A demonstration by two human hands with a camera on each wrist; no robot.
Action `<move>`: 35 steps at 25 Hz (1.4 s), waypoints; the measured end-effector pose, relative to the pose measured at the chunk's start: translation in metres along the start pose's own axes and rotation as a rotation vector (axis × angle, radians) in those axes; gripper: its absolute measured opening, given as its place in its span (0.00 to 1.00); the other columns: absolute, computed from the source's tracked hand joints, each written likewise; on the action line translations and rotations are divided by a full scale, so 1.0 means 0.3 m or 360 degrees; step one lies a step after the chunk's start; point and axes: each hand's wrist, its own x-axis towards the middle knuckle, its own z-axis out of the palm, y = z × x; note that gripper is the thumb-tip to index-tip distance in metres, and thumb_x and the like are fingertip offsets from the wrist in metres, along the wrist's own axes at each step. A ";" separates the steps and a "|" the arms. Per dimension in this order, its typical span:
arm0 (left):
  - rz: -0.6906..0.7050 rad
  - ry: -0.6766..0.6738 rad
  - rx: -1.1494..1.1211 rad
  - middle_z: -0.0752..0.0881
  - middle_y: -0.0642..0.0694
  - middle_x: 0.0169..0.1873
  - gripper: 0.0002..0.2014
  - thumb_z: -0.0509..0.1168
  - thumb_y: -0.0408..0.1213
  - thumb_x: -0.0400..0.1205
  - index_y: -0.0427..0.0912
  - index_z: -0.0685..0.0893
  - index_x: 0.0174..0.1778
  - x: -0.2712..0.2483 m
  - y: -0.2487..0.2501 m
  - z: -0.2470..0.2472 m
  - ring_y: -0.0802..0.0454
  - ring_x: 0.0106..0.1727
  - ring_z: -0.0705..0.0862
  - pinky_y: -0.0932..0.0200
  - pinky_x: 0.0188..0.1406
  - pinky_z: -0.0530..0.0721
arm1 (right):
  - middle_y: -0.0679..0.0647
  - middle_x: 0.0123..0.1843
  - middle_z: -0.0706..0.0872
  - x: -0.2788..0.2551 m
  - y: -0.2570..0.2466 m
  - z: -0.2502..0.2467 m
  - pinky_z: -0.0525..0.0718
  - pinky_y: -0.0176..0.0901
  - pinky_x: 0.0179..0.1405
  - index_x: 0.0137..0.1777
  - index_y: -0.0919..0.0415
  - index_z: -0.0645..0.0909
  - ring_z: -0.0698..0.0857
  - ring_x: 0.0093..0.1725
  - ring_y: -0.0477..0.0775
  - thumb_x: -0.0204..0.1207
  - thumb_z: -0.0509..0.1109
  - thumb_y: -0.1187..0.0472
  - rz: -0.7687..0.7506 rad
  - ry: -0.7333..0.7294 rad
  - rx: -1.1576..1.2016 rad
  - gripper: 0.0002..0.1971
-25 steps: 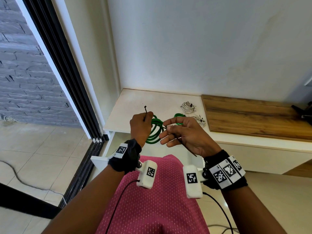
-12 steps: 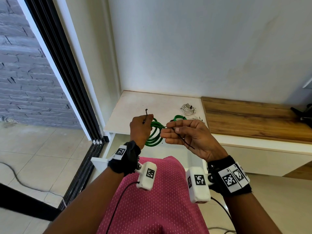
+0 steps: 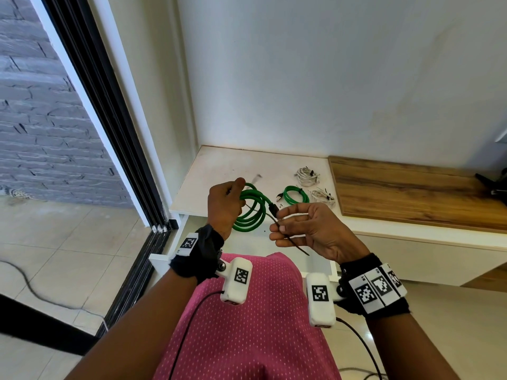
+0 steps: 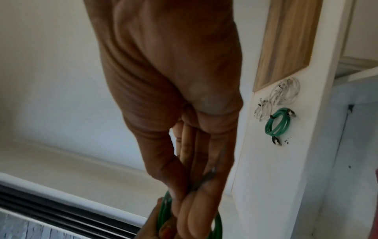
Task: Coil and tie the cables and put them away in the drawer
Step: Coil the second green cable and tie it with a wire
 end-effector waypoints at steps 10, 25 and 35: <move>0.0040 0.0018 -0.0013 0.84 0.42 0.30 0.14 0.63 0.39 0.85 0.42 0.88 0.36 -0.008 0.003 0.014 0.49 0.28 0.76 0.69 0.22 0.74 | 0.64 0.39 0.86 0.062 0.035 0.007 0.83 0.39 0.27 0.53 0.74 0.85 0.80 0.30 0.50 0.76 0.64 0.79 -0.0202 0.0302 -0.0101 0.11; 0.0065 0.0245 -0.0004 0.85 0.37 0.43 0.14 0.63 0.46 0.84 0.37 0.77 0.46 -0.027 0.007 0.057 0.49 0.35 0.86 0.67 0.28 0.77 | 0.52 0.38 0.90 0.114 0.046 0.043 0.88 0.37 0.39 0.44 0.61 0.90 0.87 0.36 0.46 0.71 0.76 0.68 -0.1018 0.0869 -0.1097 0.04; -0.0103 0.0214 -0.0047 0.79 0.42 0.27 0.23 0.58 0.50 0.86 0.32 0.78 0.39 -0.043 0.015 0.079 0.63 0.19 0.75 0.64 0.25 0.71 | 0.51 0.38 0.89 0.125 0.096 0.094 0.86 0.33 0.43 0.43 0.66 0.88 0.88 0.40 0.45 0.68 0.78 0.73 -0.1427 0.0889 -0.0673 0.06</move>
